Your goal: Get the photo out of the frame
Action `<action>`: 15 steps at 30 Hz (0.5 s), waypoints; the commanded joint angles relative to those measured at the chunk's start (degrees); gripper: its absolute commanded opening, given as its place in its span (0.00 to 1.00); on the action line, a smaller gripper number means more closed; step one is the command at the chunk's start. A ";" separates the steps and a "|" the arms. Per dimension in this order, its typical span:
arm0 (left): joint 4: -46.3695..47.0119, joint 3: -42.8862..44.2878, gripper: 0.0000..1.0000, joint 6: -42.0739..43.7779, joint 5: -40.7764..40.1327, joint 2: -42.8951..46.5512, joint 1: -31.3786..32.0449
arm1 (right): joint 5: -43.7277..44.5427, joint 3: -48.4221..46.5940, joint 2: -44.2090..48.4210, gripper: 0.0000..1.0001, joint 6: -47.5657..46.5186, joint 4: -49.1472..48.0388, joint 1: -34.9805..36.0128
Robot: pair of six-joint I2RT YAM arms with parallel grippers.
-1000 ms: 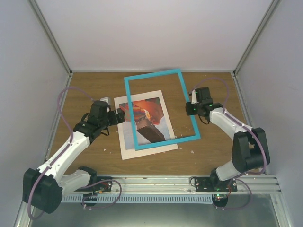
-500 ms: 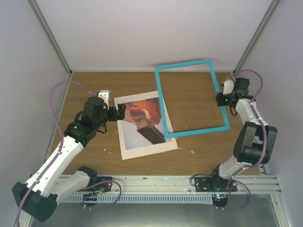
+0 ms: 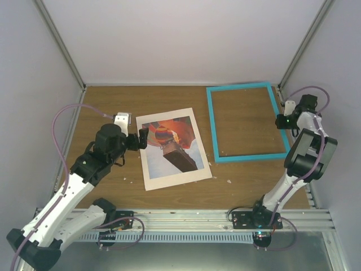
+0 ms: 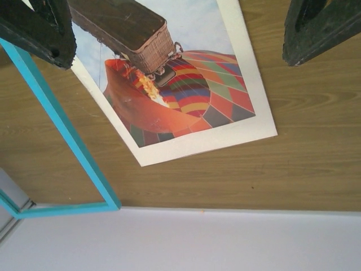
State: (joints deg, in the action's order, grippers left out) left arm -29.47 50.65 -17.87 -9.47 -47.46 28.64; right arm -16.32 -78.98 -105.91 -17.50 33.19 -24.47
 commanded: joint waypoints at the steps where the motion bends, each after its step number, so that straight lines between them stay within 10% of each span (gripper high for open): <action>1: 1.79 -1.25 0.99 0.98 -0.61 1.15 0.45 | -2.83 -2.30 -2.08 0.01 -2.72 -1.73 -2.74; 15: 2.37 -1.78 0.99 0.69 1.71 -1.97 -1.63 | -2.18 -5.57 -14.29 0.07 -4.36 -6.05 -4.01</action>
State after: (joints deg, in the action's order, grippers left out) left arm -29.39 49.60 -17.41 -8.93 -48.36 28.21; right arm -17.04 -81.49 -117.62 -22.31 29.54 -27.75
